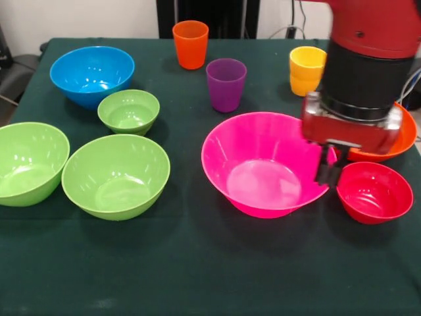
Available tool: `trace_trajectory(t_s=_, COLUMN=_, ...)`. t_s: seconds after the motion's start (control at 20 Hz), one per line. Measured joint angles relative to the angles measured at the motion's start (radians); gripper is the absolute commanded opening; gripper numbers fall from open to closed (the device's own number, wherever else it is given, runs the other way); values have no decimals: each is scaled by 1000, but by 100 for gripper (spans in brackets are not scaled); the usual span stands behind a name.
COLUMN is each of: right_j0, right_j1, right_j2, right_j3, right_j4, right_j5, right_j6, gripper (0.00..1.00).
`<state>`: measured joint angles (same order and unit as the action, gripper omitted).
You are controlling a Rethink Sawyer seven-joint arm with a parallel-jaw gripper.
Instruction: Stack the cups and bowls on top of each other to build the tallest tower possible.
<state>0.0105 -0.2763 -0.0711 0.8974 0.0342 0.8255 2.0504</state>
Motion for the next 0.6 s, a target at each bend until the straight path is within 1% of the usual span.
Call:
trace_trajectory(t_s=0.1, right_j0=30, right_j1=-4, right_j2=-12, right_j3=14, right_j4=23, right_j5=-12, right_j6=60, gripper=0)
trace_trajectory(t_s=0.3, right_j0=55, right_j1=-25, right_j2=-30, right_j3=60, right_j4=55, right_j5=-26, right_j6=137, gripper=0)
trace_trajectory(t_s=0.35, right_j0=59, right_j1=-42, right_j2=-41, right_j3=93, right_j4=68, right_j5=-39, right_j6=174, gripper=0)
trace_trajectory(t_s=0.5, right_j0=58, right_j1=-62, right_j2=-57, right_j3=130, right_j4=79, right_j5=-54, right_j6=211, gripper=0)
trace_trajectory(t_s=0.55, right_j0=54, right_j1=-80, right_j2=-75, right_j3=164, right_j4=84, right_j5=-74, right_j6=241, gripper=0)
trace_trajectory(t_s=0.6, right_j0=51, right_j1=-87, right_j2=-82, right_j3=177, right_j4=84, right_j5=-84, right_j6=252, gripper=0)
